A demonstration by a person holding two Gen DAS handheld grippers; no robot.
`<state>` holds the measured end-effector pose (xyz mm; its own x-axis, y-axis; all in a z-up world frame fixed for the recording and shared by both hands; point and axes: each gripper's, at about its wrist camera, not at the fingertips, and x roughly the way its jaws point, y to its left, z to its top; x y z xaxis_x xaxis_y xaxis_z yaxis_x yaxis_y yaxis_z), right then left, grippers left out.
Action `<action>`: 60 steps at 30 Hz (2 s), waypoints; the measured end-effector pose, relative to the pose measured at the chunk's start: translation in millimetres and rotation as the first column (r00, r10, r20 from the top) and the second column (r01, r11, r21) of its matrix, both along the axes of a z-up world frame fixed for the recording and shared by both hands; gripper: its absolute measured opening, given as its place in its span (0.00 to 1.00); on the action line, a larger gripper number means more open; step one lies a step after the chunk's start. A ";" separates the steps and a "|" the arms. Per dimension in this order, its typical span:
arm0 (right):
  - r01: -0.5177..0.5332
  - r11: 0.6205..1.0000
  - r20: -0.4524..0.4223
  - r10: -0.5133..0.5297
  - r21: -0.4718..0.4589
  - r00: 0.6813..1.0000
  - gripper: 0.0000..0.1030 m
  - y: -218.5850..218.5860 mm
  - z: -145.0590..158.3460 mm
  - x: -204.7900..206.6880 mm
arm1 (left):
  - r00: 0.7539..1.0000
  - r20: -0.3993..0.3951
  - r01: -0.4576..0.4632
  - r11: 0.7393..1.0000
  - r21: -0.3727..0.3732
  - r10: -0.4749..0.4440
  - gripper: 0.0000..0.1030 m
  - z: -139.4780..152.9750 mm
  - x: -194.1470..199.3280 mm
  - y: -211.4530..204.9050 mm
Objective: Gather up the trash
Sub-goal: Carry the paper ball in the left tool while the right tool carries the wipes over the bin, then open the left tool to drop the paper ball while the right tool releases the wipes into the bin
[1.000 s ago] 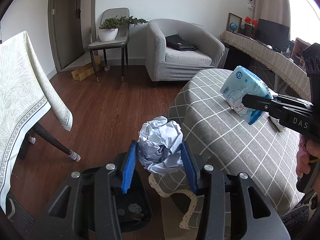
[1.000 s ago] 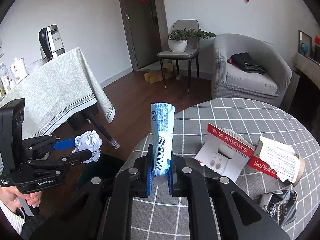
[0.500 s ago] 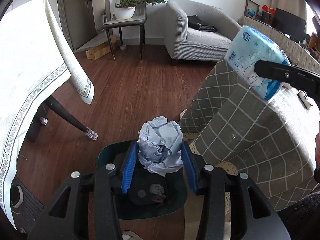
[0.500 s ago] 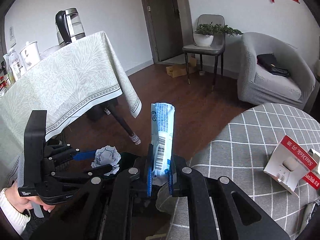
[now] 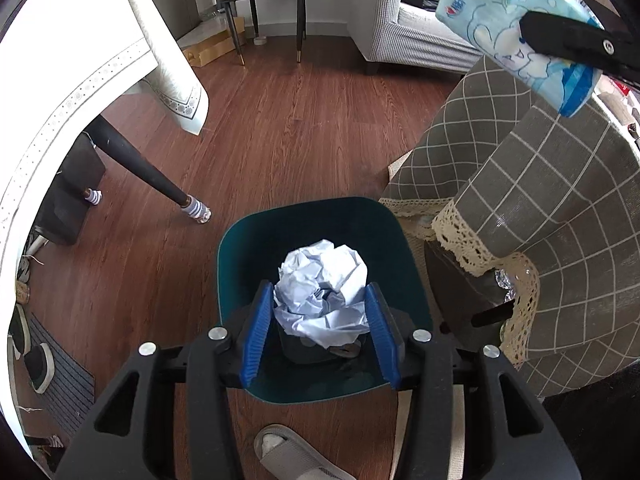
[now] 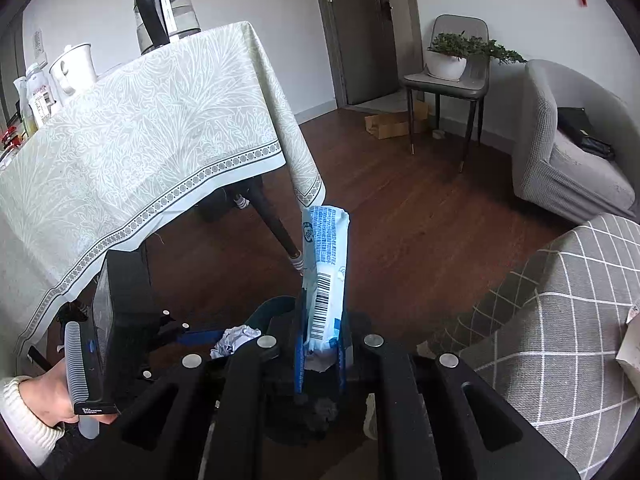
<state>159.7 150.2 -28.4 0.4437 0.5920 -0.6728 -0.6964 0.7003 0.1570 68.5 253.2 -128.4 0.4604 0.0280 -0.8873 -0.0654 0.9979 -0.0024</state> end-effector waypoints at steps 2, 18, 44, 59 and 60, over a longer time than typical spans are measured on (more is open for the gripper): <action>-0.008 1.000 -0.008 0.008 -0.007 1.000 0.11 8.0 -4.9 0.9 | 1.000 -0.010 0.000 1.000 0.003 0.000 0.55 -4.5 -3.3 4.1; -0.051 0.995 -0.107 0.042 -0.088 0.993 0.11 51.9 -58.7 5.5 | 0.997 0.054 -0.047 0.999 0.005 0.046 0.60 9.6 -22.7 33.3; -0.176 0.941 -0.295 0.087 -0.290 0.952 0.14 90.4 -154.9 -11.5 | 0.935 0.343 -0.084 0.995 -0.045 0.094 0.32 116.5 -45.5 34.1; -0.183 0.931 -0.271 0.096 -0.315 0.958 0.52 72.3 -156.5 -24.1 | 0.882 0.458 -0.082 0.993 -0.087 0.113 0.31 164.5 -51.9 21.9; -0.182 0.933 -0.266 0.098 -0.311 0.959 0.53 70.4 -154.6 -23.0 | 0.880 0.463 -0.077 0.994 -0.081 0.106 0.31 166.7 -51.5 19.9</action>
